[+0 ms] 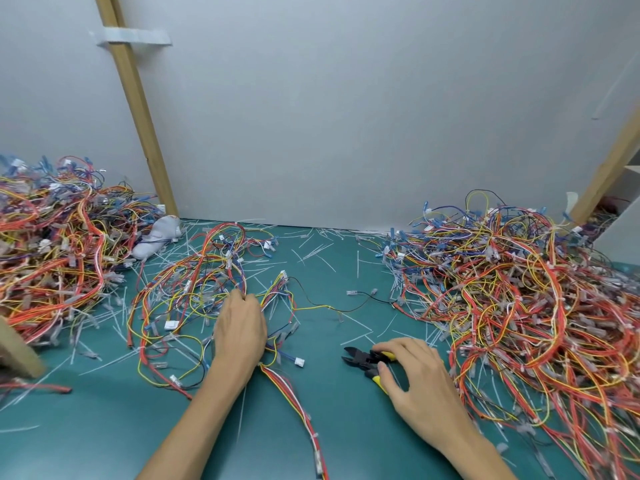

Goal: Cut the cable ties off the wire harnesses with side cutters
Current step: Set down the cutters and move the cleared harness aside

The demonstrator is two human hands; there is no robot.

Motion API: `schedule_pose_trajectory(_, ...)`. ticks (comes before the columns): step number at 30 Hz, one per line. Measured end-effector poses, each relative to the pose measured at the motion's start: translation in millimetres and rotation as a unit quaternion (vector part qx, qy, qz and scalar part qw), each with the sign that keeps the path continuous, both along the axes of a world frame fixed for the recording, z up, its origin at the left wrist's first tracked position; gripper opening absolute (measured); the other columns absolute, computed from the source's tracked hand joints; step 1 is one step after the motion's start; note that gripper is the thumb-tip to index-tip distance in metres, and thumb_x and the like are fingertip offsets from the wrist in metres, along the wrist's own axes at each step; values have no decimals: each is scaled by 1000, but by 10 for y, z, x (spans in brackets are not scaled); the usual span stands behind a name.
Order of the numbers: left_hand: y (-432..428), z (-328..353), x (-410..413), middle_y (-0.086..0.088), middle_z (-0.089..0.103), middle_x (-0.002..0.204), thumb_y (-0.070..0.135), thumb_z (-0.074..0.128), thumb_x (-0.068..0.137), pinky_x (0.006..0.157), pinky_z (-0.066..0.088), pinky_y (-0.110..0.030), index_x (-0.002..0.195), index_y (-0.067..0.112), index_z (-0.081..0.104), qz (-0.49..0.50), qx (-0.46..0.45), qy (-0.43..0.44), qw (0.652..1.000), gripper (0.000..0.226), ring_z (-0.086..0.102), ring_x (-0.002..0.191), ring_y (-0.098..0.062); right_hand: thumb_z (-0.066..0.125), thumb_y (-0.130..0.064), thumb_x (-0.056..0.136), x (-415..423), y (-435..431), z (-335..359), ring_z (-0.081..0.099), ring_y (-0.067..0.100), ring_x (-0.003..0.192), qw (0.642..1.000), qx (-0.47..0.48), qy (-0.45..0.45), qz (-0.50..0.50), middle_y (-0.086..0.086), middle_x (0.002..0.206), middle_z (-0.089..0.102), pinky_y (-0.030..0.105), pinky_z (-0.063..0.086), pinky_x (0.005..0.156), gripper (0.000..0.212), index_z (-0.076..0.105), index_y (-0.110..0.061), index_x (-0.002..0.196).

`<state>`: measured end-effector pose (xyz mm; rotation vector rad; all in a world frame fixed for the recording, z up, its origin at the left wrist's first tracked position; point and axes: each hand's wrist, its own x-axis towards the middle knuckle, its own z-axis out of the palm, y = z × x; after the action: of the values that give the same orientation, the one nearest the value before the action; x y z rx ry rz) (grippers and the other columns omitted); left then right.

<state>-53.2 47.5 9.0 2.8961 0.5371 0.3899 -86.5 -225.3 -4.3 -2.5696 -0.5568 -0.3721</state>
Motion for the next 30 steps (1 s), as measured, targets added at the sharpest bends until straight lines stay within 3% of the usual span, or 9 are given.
schedule_pose_trajectory(5, -30, 258, 67, -7, 57, 116, 32, 52, 91, 93, 34, -36, 105, 13, 64, -29, 65, -2, 997, 27, 41, 113, -29, 73, -10, 81, 9, 65, 174, 54, 11, 102, 995, 26, -99, 5, -11, 103, 59, 24, 37, 91, 24, 68, -24, 100)
schedule_pose_trajectory(9, -142, 659, 188, -7, 57, 103, 22, 55, 92, 79, 32, -30, 94, 12, 56, -96, -214, -108, 966, 10, 51, 106, -27, 64, -9, 89, 85, 262, 643, 58, 2, 103, 978, 199, -35, 58, -20, 104, 61, 12, 41, 86, 33, 64, -32, 113)
schedule_pose_trajectory(11, -212, 877, 283, -1, 69, 91, 25, 56, 94, 80, 41, -30, 91, 14, 56, -100, -313, -140, 934, 11, 61, 97, -22, 61, -15, 92, 227, 404, 910, 52, 0, 117, 967, 251, -16, 40, -16, 121, 58, 17, 41, 96, 44, 53, -30, 133)
schedule_pose_trajectory(14, -369, 1154, 414, -2, 74, 76, 27, 61, 94, 87, 55, -42, 96, 6, 62, -117, -498, -183, 839, 21, 70, 75, -18, 58, -33, 95, 522, 590, 1322, 33, 2, 139, 952, 289, 96, 19, -11, 152, 37, 34, 28, 117, 64, 29, -29, 151)
schedule_pose_trajectory(16, -474, 1332, 506, -4, 74, 73, 23, 65, 93, 87, 57, -39, 101, -1, 64, -149, -605, -200, 756, 26, 70, 70, -17, 55, -41, 96, 703, 715, 1552, 30, -1, 138, 915, 356, 181, 64, -16, 152, 33, 38, 24, 119, 67, 22, -34, 153)
schedule_pose_trajectory(20, -595, 1660, 682, -4, 74, 76, 16, 61, 93, 75, 59, -23, 95, 1, 64, -193, -783, -167, 567, 16, 72, 70, -9, 55, -38, 97, 973, 883, 1756, 45, 6, 133, 864, 432, 214, 148, -10, 158, 29, 43, 40, 109, 67, 20, -37, 154)
schedule_pose_trajectory(22, -598, 1722, 741, -6, 74, 78, 15, 54, 97, 67, 58, -21, 87, 5, 64, -210, -820, -161, 507, 17, 71, 70, -9, 62, -34, 94, 1075, 860, 1743, 58, 7, 121, 852, 452, 207, 166, -8, 155, 35, 42, 50, 100, 73, 21, -35, 154)
schedule_pose_trajectory(27, -597, 1455, 763, -5, 75, 83, 16, 45, 101, 64, 58, -19, 91, 6, 63, -207, -848, -130, 470, 23, 72, 74, -7, 65, -7, 90, 1197, 712, 1455, 58, -6, 115, 825, 468, 236, 210, -8, 146, 45, 26, 56, 81, 71, 32, -31, 149)
schedule_pose_trajectory(30, -589, 1181, 755, -9, 75, 97, 13, 43, 100, 70, 59, -23, 100, 3, 63, -215, -844, -107, 480, 22, 73, 84, -14, 60, 11, 88, 1202, 620, 1210, 60, 6, 117, 800, 474, 282, 238, -5, 149, 44, 36, 59, 81, 76, 34, -28, 147)
